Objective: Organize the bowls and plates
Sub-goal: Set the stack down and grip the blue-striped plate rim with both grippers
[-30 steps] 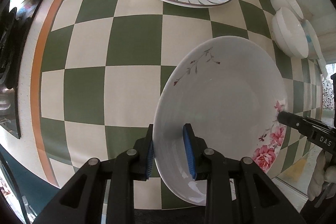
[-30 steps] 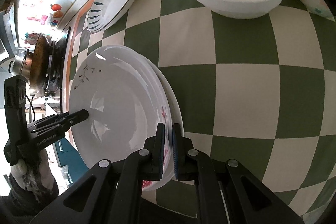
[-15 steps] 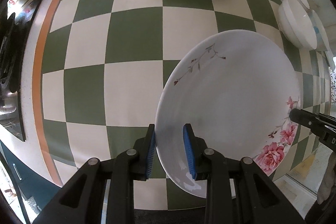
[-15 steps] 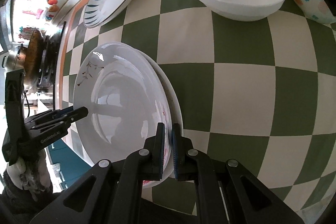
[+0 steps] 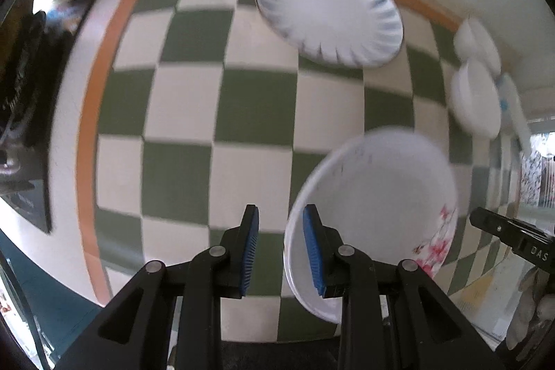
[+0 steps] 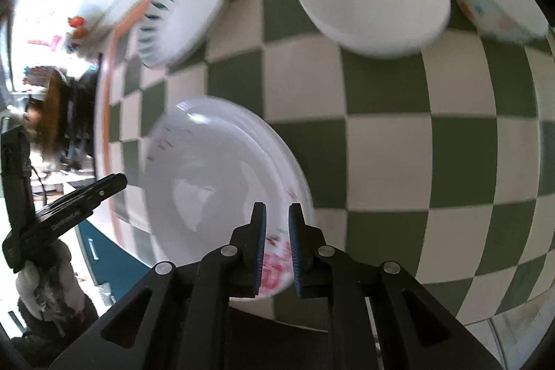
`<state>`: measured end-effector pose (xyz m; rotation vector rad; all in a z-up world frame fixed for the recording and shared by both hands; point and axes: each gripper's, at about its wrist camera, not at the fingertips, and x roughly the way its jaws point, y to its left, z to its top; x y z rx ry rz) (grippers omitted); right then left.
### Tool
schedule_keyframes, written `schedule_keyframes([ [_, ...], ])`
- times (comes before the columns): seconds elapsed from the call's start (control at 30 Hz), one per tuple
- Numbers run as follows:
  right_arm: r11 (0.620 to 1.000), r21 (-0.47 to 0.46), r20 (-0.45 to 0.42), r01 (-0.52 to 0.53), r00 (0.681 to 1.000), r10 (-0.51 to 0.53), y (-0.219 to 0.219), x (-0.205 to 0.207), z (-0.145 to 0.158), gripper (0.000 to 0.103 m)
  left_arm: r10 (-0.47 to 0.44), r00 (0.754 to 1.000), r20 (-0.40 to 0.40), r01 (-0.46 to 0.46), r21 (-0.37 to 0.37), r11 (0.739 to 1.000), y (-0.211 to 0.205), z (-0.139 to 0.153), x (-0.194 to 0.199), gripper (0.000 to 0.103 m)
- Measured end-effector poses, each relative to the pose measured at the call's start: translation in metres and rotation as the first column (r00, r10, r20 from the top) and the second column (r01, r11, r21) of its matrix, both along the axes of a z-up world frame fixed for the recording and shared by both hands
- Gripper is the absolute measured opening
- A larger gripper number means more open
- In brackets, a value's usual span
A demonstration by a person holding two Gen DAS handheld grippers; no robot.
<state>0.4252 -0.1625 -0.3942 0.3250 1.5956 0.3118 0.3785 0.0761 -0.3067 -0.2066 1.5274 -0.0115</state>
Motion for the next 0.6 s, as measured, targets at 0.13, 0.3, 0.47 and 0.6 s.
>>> schedule_keyframes([
  [0.13, 0.999, 0.039, 0.061, 0.01, 0.998, -0.012, 0.015, 0.032, 0.024, 0.033, 0.034, 0.999, 0.016, -0.034, -0.035, 0.999, 0.024, 0.005, 0.043, 0.025],
  [0.3, 0.999, 0.031, 0.122, 0.016, 0.992, -0.02, 0.042, 0.098, 0.034, 0.036, 0.093, 0.996, 0.014, -0.092, -0.074, 0.993, 0.054, -0.009, 0.099, 0.025],
  [0.47, 0.998, 0.024, 0.118, 0.051, 0.992, -0.054, 0.062, 0.158, 0.013, 0.036, 0.123, 0.992, -0.027, -0.125, -0.106, 0.986, 0.077, -0.035, 0.143, 0.025],
  [0.6, 0.998, 0.018, 0.087, 0.061, 0.994, -0.062, 0.072, 0.197, -0.013, 0.036, 0.114, 0.992, -0.062, -0.121, -0.131, 0.984, 0.083, -0.055, 0.169, 0.025],
])
